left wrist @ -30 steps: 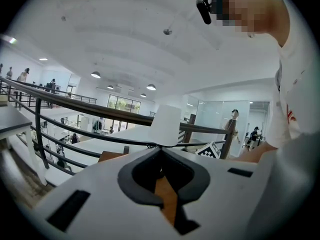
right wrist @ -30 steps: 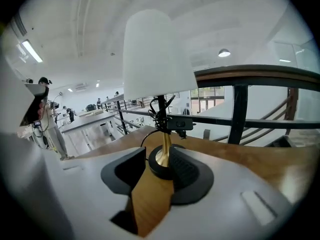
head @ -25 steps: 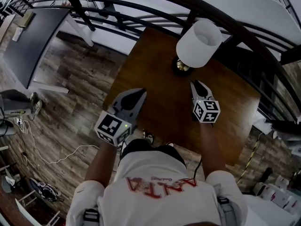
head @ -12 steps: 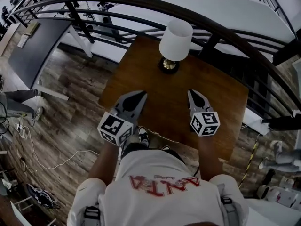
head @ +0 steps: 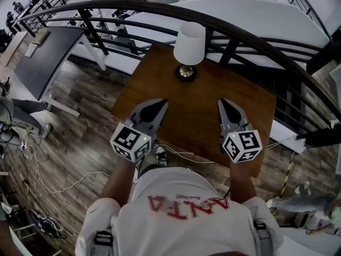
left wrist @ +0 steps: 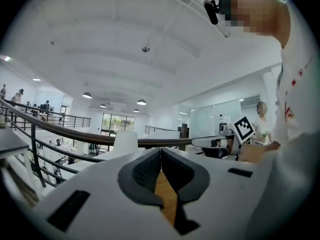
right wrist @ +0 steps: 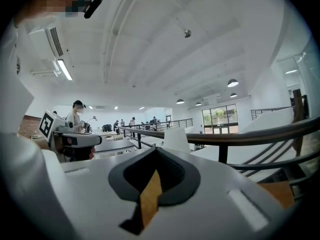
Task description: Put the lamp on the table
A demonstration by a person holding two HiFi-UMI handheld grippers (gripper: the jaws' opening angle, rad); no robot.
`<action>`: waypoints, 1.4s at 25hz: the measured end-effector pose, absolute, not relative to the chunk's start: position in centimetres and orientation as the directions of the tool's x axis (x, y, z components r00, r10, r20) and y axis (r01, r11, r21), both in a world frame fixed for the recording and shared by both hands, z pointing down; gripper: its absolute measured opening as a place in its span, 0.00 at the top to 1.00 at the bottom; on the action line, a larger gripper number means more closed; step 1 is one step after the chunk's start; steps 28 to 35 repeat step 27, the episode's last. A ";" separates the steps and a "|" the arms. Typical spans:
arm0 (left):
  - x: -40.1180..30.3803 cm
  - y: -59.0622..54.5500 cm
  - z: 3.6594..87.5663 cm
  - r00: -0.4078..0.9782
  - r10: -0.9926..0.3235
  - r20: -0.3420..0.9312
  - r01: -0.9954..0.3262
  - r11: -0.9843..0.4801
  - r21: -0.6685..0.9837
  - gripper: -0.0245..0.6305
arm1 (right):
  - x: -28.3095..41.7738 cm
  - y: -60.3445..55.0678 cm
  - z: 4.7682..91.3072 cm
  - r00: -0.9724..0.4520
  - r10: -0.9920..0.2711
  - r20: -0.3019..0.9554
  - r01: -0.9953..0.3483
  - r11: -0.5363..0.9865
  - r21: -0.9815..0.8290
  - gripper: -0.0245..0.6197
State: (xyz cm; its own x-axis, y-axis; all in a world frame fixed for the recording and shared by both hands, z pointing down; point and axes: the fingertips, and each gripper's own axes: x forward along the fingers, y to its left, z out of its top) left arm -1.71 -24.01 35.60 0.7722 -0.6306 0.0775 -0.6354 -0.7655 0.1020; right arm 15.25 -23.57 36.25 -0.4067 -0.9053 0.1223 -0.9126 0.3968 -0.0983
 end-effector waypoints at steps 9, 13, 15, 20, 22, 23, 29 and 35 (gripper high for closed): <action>-1.8 -22.2 34.5 0.765 -0.641 0.061 -0.644 -0.761 0.078 0.95 | 15.5 -21.5 34.0 -0.407 -0.910 0.081 -0.913 0.404 -0.050 0.96; -1.6 -22.0 34.5 0.767 -0.639 0.057 -0.642 -0.763 0.077 0.95 | 14.9 -21.3 34.4 -0.424 -0.901 0.089 -0.906 0.421 -0.050 0.96; -1.5 -22.1 34.5 0.769 -0.636 0.056 -0.639 -0.766 0.075 0.95 | 15.0 -21.3 34.4 -0.424 -0.901 0.090 -0.906 0.422 -0.048 0.96; -1.3 -21.7 34.5 0.764 -0.642 0.057 -0.645 -0.761 0.074 0.95 | 15.5 -20.7 34.5 -0.421 -0.903 0.087 -0.907 0.419 -0.040 0.96; -1.4 -21.9 34.4 0.762 -0.645 0.058 -0.648 -0.758 0.074 0.95 | 15.5 -20.8 34.6 -0.422 -0.902 0.088 -0.906 0.420 -0.040 0.96; -1.3 -22.0 34.4 0.761 -0.646 0.059 -0.649 -0.758 0.073 0.95 | 15.4 -20.9 34.7 -0.424 -0.901 0.090 -0.906 0.422 -0.041 0.96; -1.0 -22.6 34.5 0.762 -0.644 0.063 -0.647 -0.759 0.074 0.95 | 15.3 -21.5 35.2 -0.434 -0.895 0.099 -0.901 0.432 -0.050 0.96; -1.0 -22.6 34.5 0.762 -0.644 0.063 -0.647 -0.759 0.074 0.95 | 15.3 -21.5 35.2 -0.434 -0.895 0.099 -0.901 0.432 -0.050 0.96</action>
